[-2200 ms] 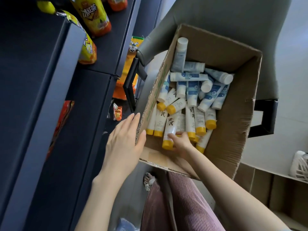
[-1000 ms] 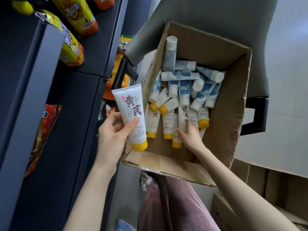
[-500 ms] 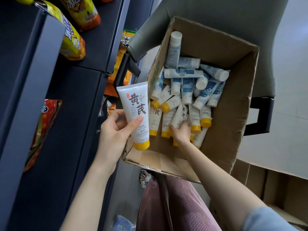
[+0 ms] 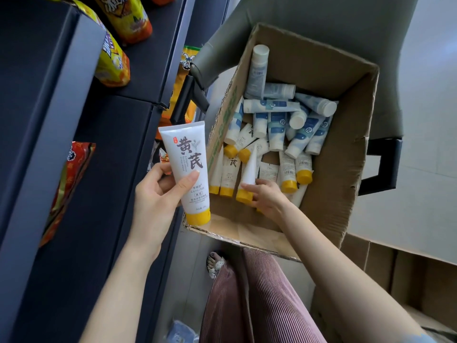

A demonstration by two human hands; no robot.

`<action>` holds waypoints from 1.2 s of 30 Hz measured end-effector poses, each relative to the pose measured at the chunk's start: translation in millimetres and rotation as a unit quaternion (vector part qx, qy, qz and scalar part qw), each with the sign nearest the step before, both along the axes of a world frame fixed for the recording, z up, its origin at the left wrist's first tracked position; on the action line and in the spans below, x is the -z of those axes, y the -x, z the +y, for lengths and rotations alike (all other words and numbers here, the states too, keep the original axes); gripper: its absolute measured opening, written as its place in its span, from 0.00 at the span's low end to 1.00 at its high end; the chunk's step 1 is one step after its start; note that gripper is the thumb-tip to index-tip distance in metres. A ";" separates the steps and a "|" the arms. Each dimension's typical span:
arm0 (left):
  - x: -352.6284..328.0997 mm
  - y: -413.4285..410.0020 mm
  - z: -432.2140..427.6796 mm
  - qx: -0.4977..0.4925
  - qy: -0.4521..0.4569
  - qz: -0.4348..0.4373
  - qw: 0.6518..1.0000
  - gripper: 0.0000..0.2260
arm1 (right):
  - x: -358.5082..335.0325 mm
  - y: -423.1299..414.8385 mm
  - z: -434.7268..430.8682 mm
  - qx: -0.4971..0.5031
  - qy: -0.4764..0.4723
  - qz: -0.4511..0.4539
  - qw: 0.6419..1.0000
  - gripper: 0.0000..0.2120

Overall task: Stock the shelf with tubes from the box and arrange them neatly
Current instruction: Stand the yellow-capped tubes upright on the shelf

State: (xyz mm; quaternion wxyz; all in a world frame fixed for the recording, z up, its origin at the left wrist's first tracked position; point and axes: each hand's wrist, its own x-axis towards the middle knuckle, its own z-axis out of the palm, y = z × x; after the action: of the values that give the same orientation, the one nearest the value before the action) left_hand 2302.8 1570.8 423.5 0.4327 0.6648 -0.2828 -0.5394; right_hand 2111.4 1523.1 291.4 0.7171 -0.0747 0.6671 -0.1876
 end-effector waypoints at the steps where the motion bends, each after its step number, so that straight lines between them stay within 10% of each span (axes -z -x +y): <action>1: -2.6 -0.9 2.5 -0.004 0.004 0.001 1.000 0.13 | -7.2 -1.5 2.8 0.011 0.003 -0.046 0.999 0.30; 6: -24.4 -10.4 21.7 -0.017 0.030 -0.014 0.999 0.13 | -52.2 -9.8 16.8 -0.008 0.071 -0.165 0.984 0.16; 19: -151.7 -42.4 90.7 -0.036 0.175 -0.134 0.975 0.13 | -233.9 -38.2 48.5 -0.232 0.448 -0.021 0.863 0.26; 36: -319.1 -61.7 205.7 -0.157 0.317 -0.216 0.910 0.12 | -413.8 -94.5 100.9 -0.310 0.557 -0.161 0.754 0.30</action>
State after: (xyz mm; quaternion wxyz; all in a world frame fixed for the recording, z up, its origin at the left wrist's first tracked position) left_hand 2364.4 1776.4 742.7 0.6279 0.6288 -0.4172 -0.1905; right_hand 2206.0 1624.0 705.2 0.6642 -0.6322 0.2600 -0.3024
